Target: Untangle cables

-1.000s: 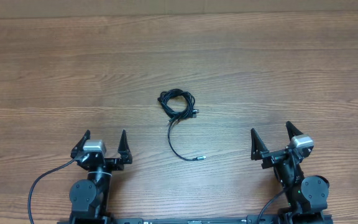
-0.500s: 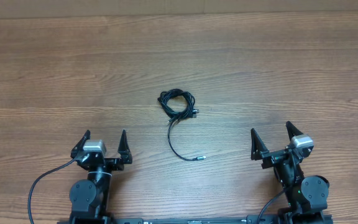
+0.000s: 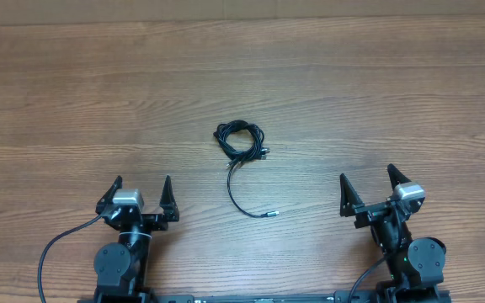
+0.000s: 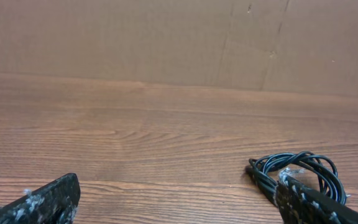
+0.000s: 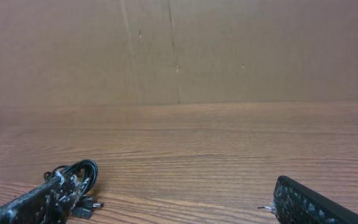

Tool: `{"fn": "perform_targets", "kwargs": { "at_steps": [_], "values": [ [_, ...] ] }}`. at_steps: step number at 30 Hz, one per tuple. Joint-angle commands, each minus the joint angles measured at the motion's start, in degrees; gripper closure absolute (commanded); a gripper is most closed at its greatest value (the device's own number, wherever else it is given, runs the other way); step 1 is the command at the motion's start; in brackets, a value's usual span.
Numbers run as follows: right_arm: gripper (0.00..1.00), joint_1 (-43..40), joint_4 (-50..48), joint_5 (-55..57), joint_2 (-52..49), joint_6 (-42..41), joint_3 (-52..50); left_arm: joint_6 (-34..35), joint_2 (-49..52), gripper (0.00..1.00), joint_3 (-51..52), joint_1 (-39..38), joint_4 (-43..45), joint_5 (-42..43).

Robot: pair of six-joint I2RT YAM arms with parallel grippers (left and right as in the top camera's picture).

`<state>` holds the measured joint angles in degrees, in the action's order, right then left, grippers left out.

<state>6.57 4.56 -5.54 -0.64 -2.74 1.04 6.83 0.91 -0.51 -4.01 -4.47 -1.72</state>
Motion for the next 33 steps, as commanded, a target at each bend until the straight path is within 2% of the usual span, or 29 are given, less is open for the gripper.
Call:
{"fn": "perform_targets", "kwargs": {
  "at_steps": [1,9,14,18,24,29,33],
  "values": [
    [0.00,0.17,-0.87,1.05,0.42,0.26,-0.55,-1.07,-0.59,0.01,0.22,0.35,0.04,0.24],
    [0.00,0.17,0.17,-1.55,0.15,-6.23,-0.28,-1.07,-0.59,0.00,0.22,0.35,0.04,0.26],
    [0.00,0.15,8.46,-3.78,-0.26,-8.85,5.70,-1.07,-0.59,0.01,0.22,0.35,0.04,0.24],
    [0.00,0.17,15.39,-3.80,-4.11,-8.83,14.29,-1.07,-0.59,0.00,0.22,0.35,0.04,0.26],
    [0.00,0.17,26.45,-8.41,-17.90,-8.81,31.85,-1.07,-0.59,0.00,0.22,0.35,0.04,0.26],
    [0.00,0.17,39.82,-12.00,-33.20,-8.81,46.82,-1.05,-0.59,0.00,0.22,0.35,0.04,0.24],
    [0.00,0.17,45.99,-14.21,-43.15,-8.85,52.68,-1.07,-0.59,0.00,0.22,0.35,0.04,0.24]
  ]
}}
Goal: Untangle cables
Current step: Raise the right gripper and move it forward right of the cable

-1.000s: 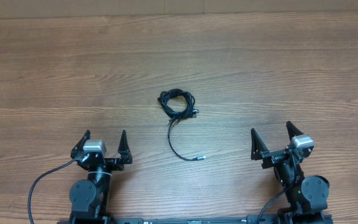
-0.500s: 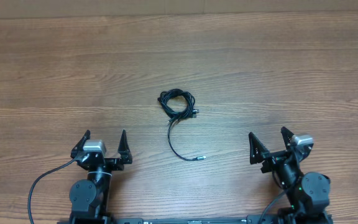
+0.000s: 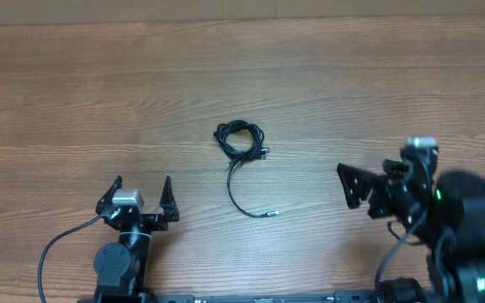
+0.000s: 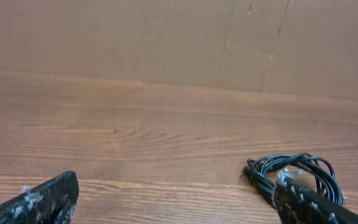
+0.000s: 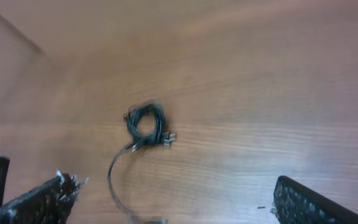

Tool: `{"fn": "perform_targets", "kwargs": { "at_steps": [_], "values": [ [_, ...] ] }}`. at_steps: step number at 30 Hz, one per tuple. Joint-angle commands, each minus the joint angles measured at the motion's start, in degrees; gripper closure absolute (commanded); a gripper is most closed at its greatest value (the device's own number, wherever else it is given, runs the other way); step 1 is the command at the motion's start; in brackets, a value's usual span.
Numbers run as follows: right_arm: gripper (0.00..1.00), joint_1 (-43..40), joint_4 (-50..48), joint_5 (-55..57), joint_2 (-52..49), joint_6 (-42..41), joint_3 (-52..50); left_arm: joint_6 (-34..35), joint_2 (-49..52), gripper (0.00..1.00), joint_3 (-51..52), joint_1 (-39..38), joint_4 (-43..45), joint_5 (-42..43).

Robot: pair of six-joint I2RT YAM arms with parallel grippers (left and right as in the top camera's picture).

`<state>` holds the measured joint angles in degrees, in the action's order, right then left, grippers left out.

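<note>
A black cable lies mid-table as a small tangled coil point(image 3: 240, 140), with one loose end curving down to a plug point(image 3: 268, 214). The coil also shows in the left wrist view point(image 4: 294, 172) and, blurred, in the right wrist view point(image 5: 145, 124). My left gripper point(image 3: 141, 187) rests open at the near left, well short of the coil. My right gripper point(image 3: 369, 187) is raised at the near right, turned toward the cable, open and holding nothing.
The wooden table point(image 3: 74, 93) runs to a cardboard wall point(image 4: 166, 37) at the back. A black lead point(image 3: 53, 244) trails from the left arm's base near the front edge.
My right arm has lifted off its rest and swung left, so its camera now looks down on the coil and loose end. The left arm and the cable have not moved.
</note>
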<state>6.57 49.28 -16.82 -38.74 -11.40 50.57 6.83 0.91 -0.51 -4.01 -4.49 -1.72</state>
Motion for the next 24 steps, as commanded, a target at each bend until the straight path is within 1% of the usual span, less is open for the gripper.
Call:
{"fn": "perform_targets", "kwargs": {
  "at_steps": [1,9,15,24],
  "values": [
    [0.00,0.17,1.22,-3.61,-6.95,-0.24,3.41,-1.07,-0.59,0.01,0.22,0.35,0.07,0.26],
    [0.00,0.17,2.23,-4.74,-21.38,-0.63,3.41,-1.07,-0.59,0.00,0.22,0.35,0.07,0.24],
    [0.00,0.17,0.28,-4.72,-31.26,-0.61,3.41,-1.05,-0.59,0.00,0.22,0.35,0.07,0.26],
    [0.00,0.17,0.11,-4.72,-41.72,-0.61,3.41,-1.07,-0.59,0.00,0.22,0.35,0.07,0.24]
  ]
}}
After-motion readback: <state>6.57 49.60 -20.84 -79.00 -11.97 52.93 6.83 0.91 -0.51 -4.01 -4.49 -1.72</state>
